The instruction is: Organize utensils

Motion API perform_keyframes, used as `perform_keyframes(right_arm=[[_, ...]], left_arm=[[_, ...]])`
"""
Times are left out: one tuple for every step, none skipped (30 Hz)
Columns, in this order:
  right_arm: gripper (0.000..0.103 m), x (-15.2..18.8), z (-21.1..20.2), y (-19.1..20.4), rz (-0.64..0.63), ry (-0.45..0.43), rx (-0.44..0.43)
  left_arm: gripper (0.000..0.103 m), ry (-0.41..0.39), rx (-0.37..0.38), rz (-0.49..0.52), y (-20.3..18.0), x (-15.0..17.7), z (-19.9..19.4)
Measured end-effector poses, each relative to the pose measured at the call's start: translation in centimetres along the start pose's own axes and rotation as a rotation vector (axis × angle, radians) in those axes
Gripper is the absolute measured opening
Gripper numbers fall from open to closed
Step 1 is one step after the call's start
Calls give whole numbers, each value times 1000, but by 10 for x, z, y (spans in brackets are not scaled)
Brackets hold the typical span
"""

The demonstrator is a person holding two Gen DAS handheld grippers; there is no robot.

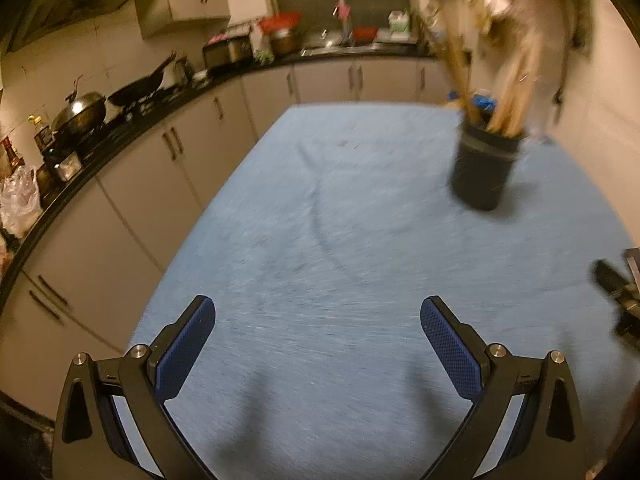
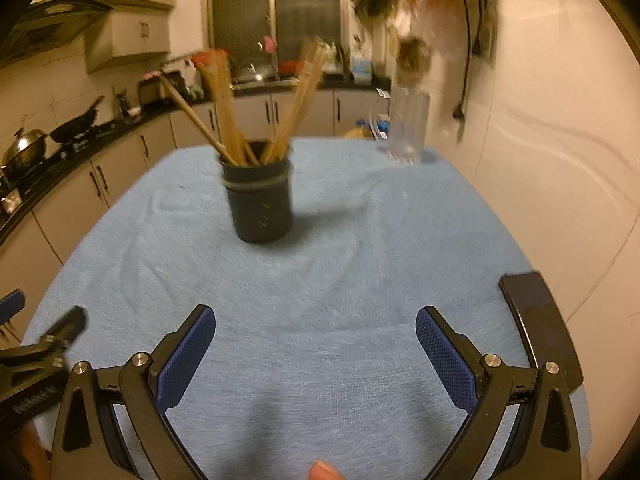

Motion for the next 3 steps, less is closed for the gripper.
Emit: perform_keyframes(right_arm=[[102,-1,7,-8,9,18,16],[102,-2,16,-18,20,41,34],[102,-3,28,-28,30,70,57]], left_arm=[[102,34,-8,-18,7,-2,11],[102,69,6,-41,14,-4,23],[102,98,26,-56,19,-5,33]])
Point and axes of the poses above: each gripper's, at about its wrist camera, not at the fingertips, and z roughly the way its jaws point, y to its left, x to its underside, the point moved 5 cm from there along z, roughly the way its jaws point, and after that the axes turned 7 degrees about y, right-handed, at the moved point
